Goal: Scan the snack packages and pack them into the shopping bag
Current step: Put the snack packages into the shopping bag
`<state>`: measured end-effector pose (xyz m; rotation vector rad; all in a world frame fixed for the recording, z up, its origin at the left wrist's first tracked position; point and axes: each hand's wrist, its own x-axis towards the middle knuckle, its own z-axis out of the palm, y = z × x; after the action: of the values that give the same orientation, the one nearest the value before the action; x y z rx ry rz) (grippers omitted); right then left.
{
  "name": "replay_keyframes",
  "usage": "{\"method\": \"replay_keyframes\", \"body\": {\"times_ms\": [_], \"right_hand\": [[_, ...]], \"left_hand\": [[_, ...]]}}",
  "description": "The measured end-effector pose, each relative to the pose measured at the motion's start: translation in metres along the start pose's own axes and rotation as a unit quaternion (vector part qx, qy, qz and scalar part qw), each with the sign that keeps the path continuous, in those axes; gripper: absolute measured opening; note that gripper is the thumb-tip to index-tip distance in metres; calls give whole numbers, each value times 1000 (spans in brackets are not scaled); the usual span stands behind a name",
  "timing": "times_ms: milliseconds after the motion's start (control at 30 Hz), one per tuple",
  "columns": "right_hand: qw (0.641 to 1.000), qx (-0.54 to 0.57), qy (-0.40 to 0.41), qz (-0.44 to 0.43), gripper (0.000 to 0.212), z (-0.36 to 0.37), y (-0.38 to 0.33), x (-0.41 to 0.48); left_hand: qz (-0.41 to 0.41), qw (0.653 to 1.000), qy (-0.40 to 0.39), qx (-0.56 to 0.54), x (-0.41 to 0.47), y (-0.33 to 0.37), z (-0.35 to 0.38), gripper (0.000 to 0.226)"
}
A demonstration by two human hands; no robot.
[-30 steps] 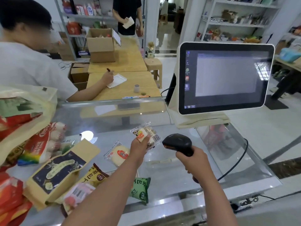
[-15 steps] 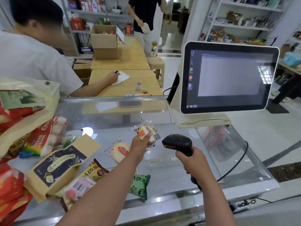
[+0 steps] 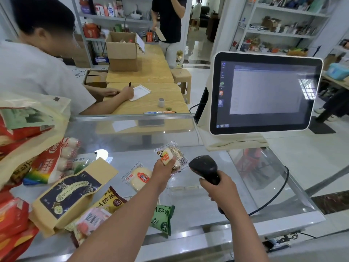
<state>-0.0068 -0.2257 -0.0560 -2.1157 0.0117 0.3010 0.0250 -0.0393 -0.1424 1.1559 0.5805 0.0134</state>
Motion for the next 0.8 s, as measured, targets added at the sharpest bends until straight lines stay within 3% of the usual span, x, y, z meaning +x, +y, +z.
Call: {"method": "replay_keyframes", "body": {"times_ms": [100, 300, 367, 467, 600, 800], "right_hand": [[999, -36, 9, -20, 24, 14, 9, 4], [985, -163, 34, -35, 39, 39, 31, 17], [983, -175, 36, -36, 63, 42, 29, 14], [958, -234, 113, -125, 96, 44, 18, 12], [950, -224, 57, -208, 80, 60, -13, 26], [958, -111, 0, -263, 46, 98, -58, 35]], "left_hand": [[-10, 1000, 7, 7, 2, -1, 0, 29], [-12, 1000, -5, -17, -5, 3, 2, 30], [-15, 999, -4, -31, -7, 7, 4, 33], [-14, 996, -21, -82, -15, 19, 7, 37], [-40, 986, -45, -158, -27, 42, 3, 60], [-22, 985, -37, -170, -40, 79, -28, 76]]}}
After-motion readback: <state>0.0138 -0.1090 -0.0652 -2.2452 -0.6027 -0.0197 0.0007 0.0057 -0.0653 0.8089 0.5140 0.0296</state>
